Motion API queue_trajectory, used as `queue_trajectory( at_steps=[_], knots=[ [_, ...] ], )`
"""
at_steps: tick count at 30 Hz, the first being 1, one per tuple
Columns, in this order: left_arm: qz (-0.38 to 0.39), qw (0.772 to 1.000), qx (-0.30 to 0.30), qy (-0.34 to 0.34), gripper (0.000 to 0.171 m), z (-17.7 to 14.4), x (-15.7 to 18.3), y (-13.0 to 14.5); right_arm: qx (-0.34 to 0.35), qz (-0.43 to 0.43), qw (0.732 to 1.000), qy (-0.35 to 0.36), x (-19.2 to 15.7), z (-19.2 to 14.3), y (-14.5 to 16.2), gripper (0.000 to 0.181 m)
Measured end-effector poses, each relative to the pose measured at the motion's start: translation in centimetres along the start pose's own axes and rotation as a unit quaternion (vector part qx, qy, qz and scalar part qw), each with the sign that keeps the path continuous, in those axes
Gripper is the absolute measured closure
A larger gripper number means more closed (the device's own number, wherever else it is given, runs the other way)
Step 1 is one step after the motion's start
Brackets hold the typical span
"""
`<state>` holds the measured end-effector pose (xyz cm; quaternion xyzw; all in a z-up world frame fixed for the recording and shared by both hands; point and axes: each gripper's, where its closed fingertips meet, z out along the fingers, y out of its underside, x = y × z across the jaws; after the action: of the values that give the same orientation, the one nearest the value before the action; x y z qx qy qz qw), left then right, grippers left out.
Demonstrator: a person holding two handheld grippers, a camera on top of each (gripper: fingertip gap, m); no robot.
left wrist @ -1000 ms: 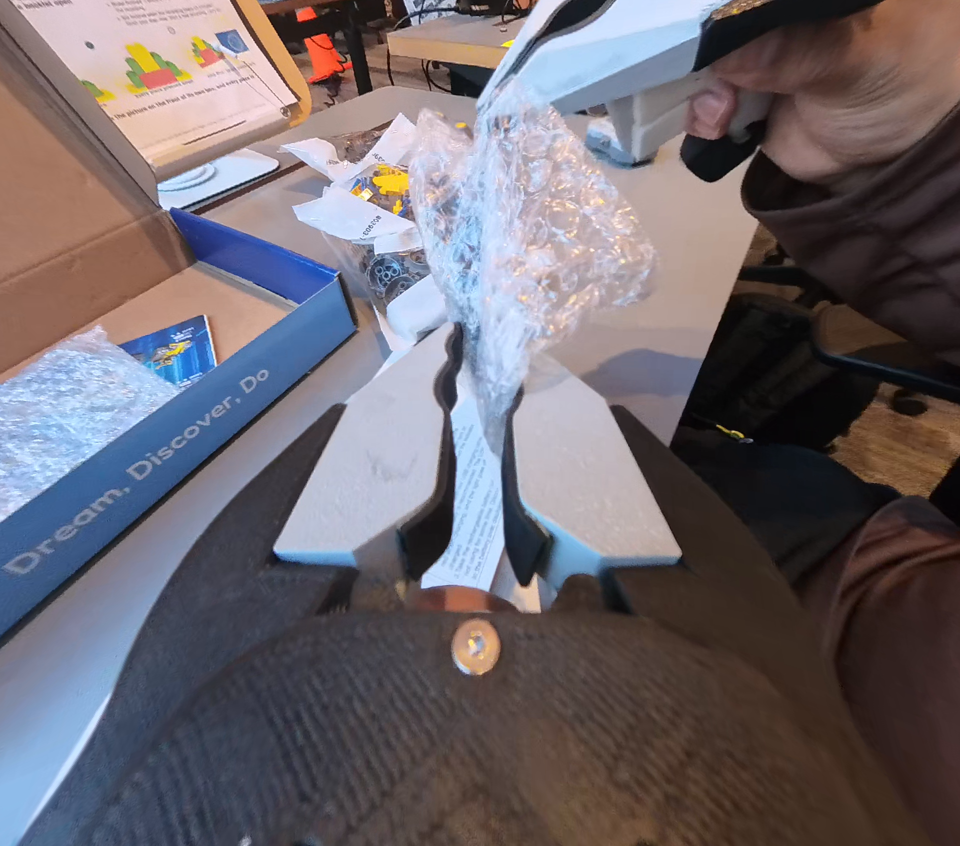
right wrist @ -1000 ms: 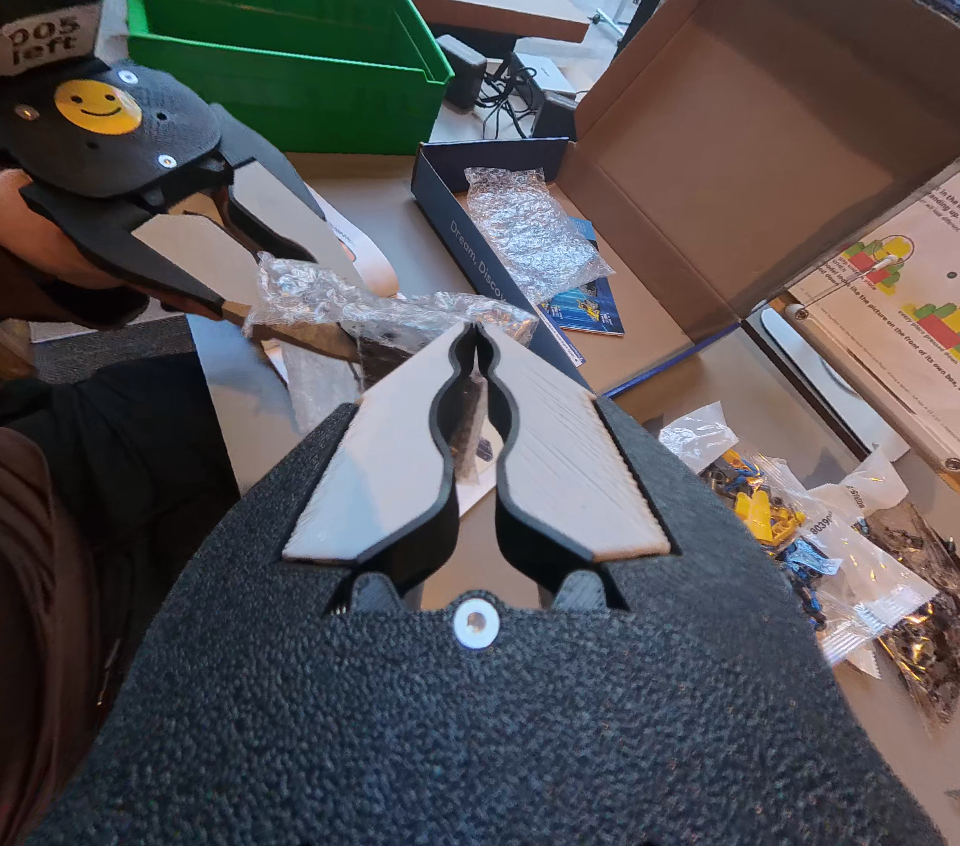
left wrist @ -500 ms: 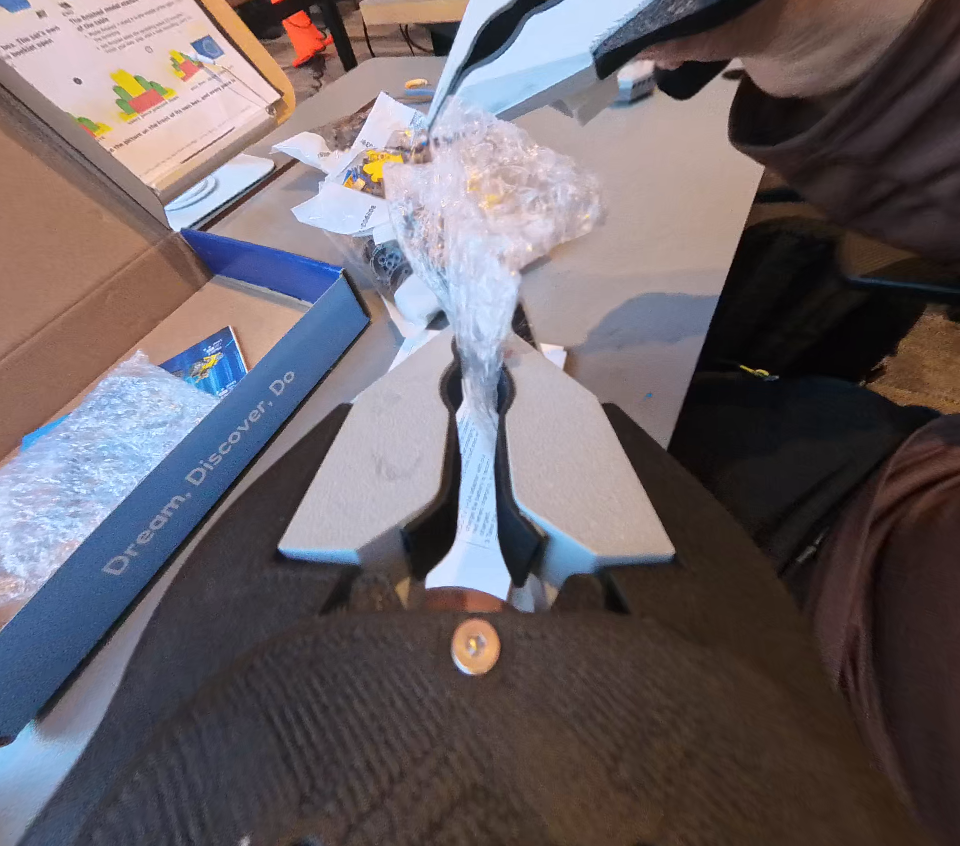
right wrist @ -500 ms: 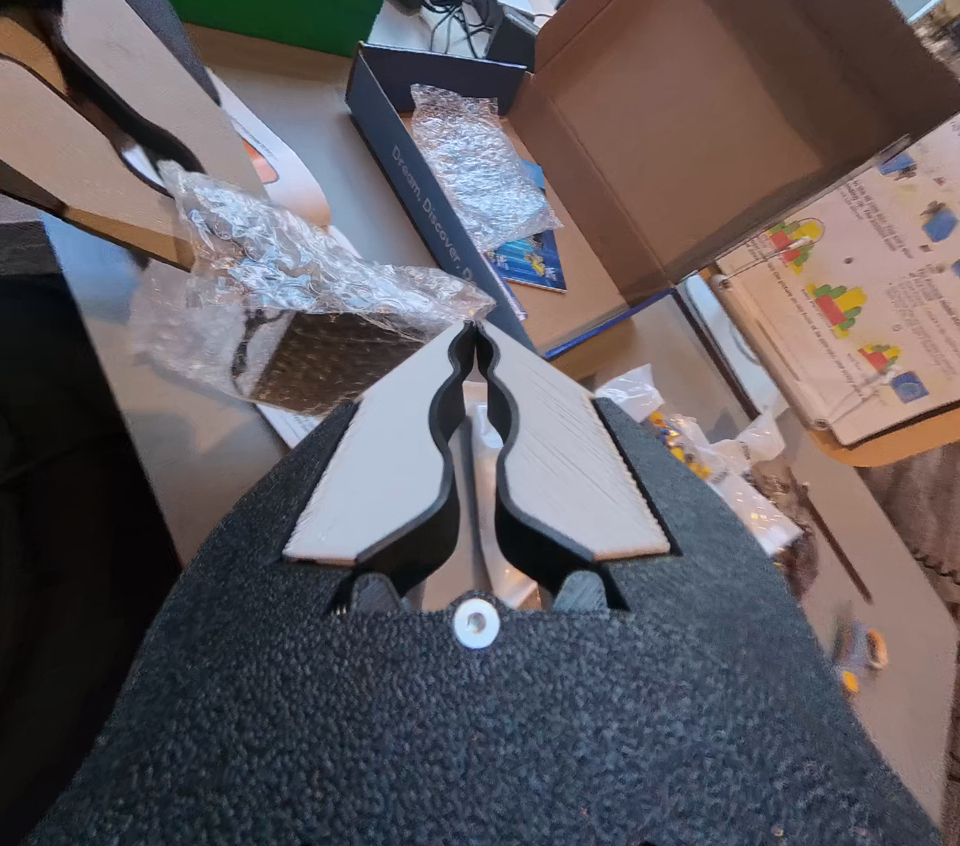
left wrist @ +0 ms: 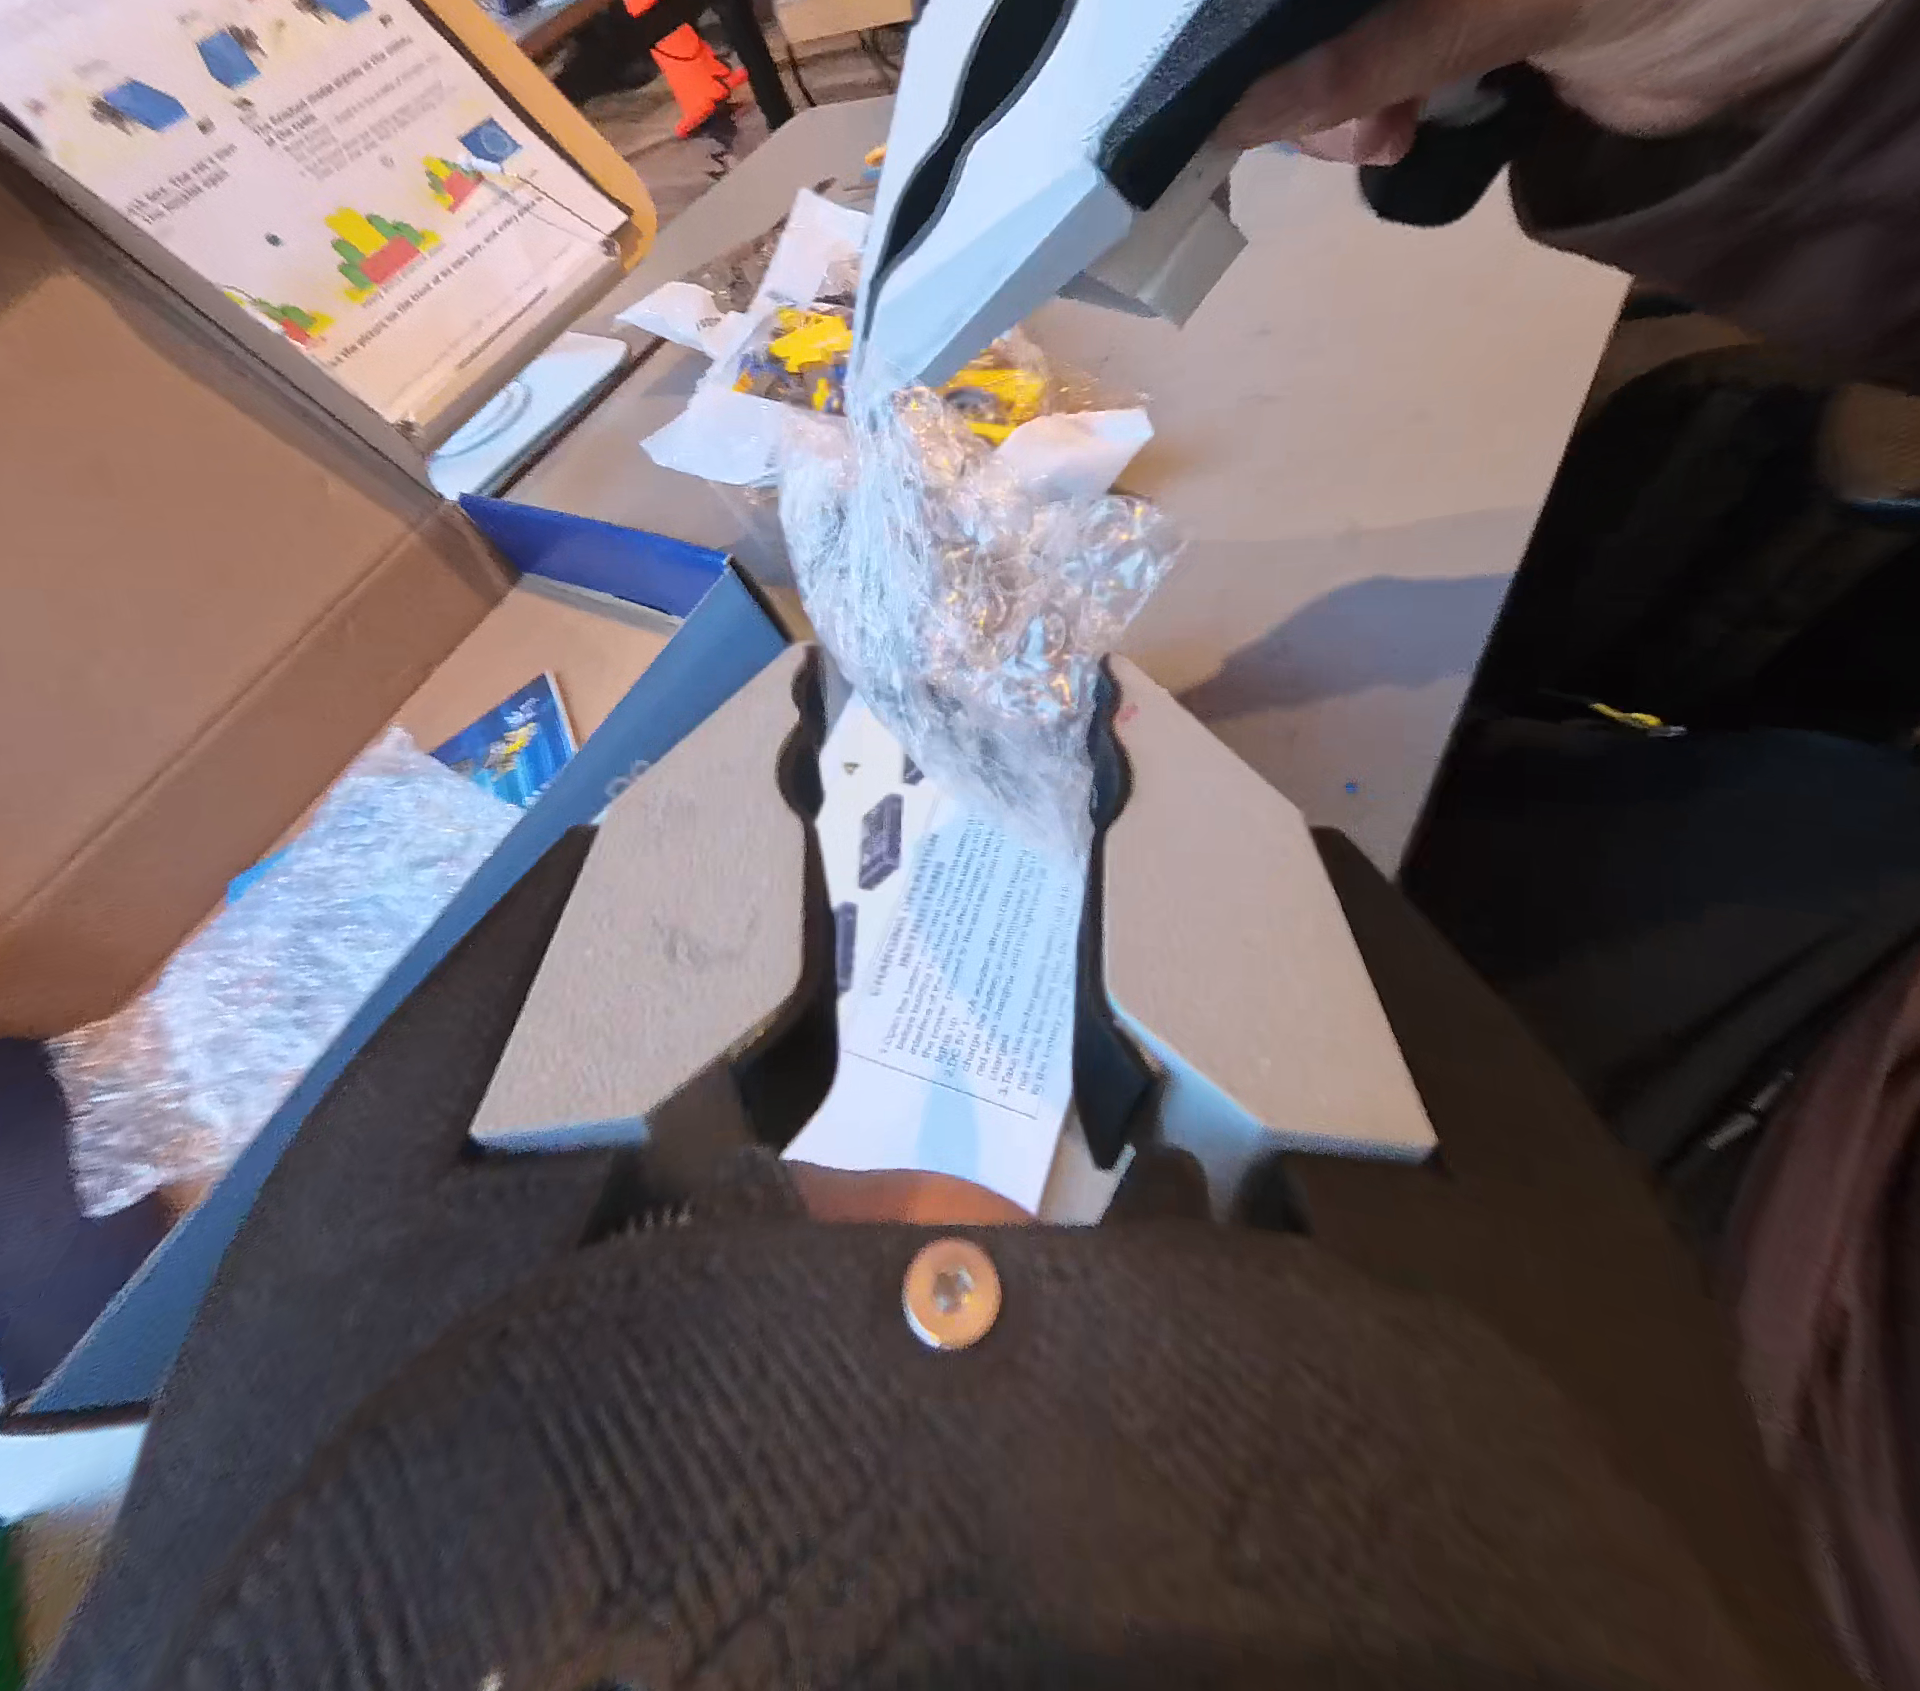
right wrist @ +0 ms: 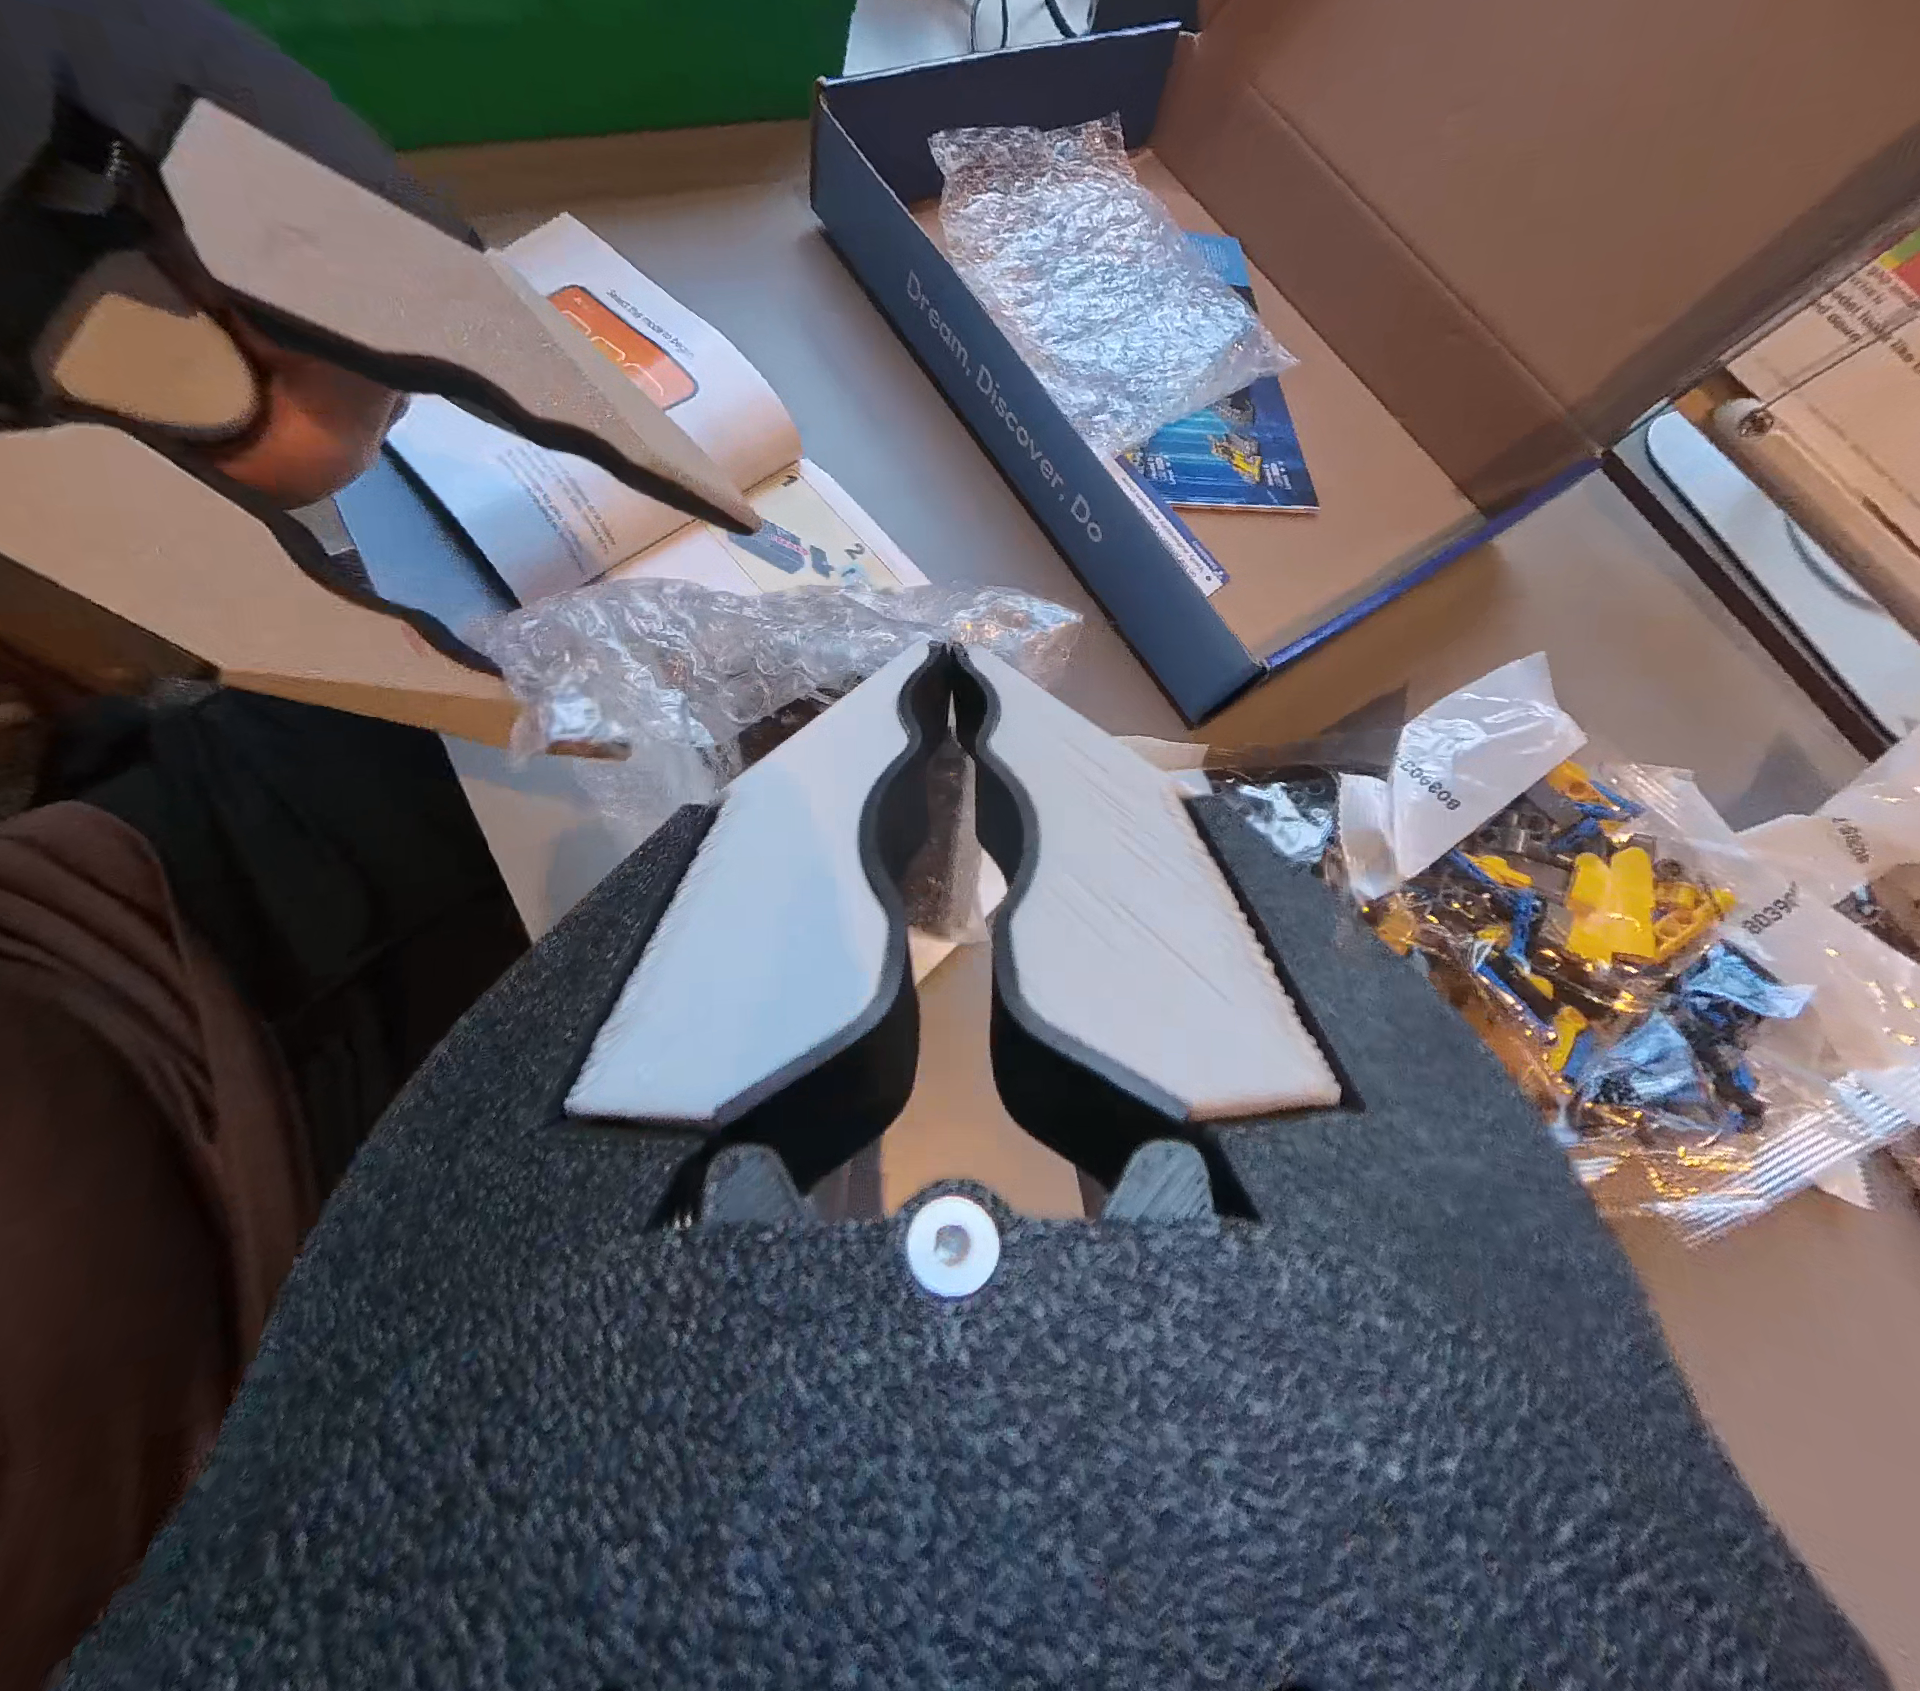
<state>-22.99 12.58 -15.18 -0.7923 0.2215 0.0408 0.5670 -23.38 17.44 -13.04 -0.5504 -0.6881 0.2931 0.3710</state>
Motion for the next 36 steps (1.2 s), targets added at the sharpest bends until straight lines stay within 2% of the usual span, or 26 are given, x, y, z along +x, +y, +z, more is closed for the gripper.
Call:
queue_trajectory(
  at_steps=[1,3,4,9,10,11,17,20,23,26,28,31,36],
  knots=[
    [0.019,1.000,0.002,-0.019,0.129,0.0,-0.2,-0.2,-0.003,0.006,1.000,-0.002,0.0,0.0,0.1,0.181],
    [0.057,0.997,0.030,-0.051,0.153,-0.4,-0.5,-1.2,-0.009,0.011,1.000,-0.005,0.0,0.1,0.3,0.181],
    [0.063,0.995,0.046,-0.057,0.157,-0.7,-0.4,-1.7,-0.012,0.011,1.000,-0.006,-0.1,0.1,0.4,0.181],
    [0.018,0.997,0.046,-0.056,0.150,-0.8,-0.8,-1.9,-0.009,0.018,0.999,-0.036,-1.5,0.7,0.2,0.181],
    [0.018,0.997,0.042,-0.064,0.154,-0.8,-1.1,-1.6,-0.008,0.017,0.999,-0.044,-1.9,0.8,0.1,0.181],
    [0.021,0.997,0.037,-0.070,0.171,-0.8,-1.5,-1.4,-0.010,0.012,0.999,-0.046,-2.2,0.8,0.1,0.181],
    [-0.010,0.997,0.028,-0.067,0.171,-1.2,-2.7,-0.9,-0.020,-0.039,0.998,-0.053,-2.8,1.0,0.4,0.180],
    [-0.036,0.997,0.029,-0.057,0.171,-1.4,-3.0,-0.7,-0.011,-0.081,0.996,-0.042,-2.9,0.8,0.2,0.163],
    [-0.080,0.995,0.040,-0.032,0.171,-1.5,-3.0,-0.8,0.034,-0.114,0.992,-0.035,-2.9,-0.5,-1.3,0.154],
    [-0.118,0.992,0.046,-0.011,0.171,-1.5,-3.1,-0.7,0.085,-0.179,0.975,-0.100,-6.3,-2.2,-2.3,0.158],
    [-0.140,0.989,0.050,0.001,0.171,-1.5,-3.1,-0.6,0.072,-0.229,0.964,-0.117,-8.2,-1.9,-1.6,0.160],
    [-0.163,0.985,0.053,0.011,0.171,-1.6,-3.2,-0.5,0.036,-0.279,0.956,-0.084,-9.1,0.4,-0.6,0.158],
    [-0.169,0.984,0.056,0.021,0.171,-1.8,-3.1,-0.8,0.011,-0.295,0.955,0.018,-7.2,3.5,-0.3,0.152]
  ],
)
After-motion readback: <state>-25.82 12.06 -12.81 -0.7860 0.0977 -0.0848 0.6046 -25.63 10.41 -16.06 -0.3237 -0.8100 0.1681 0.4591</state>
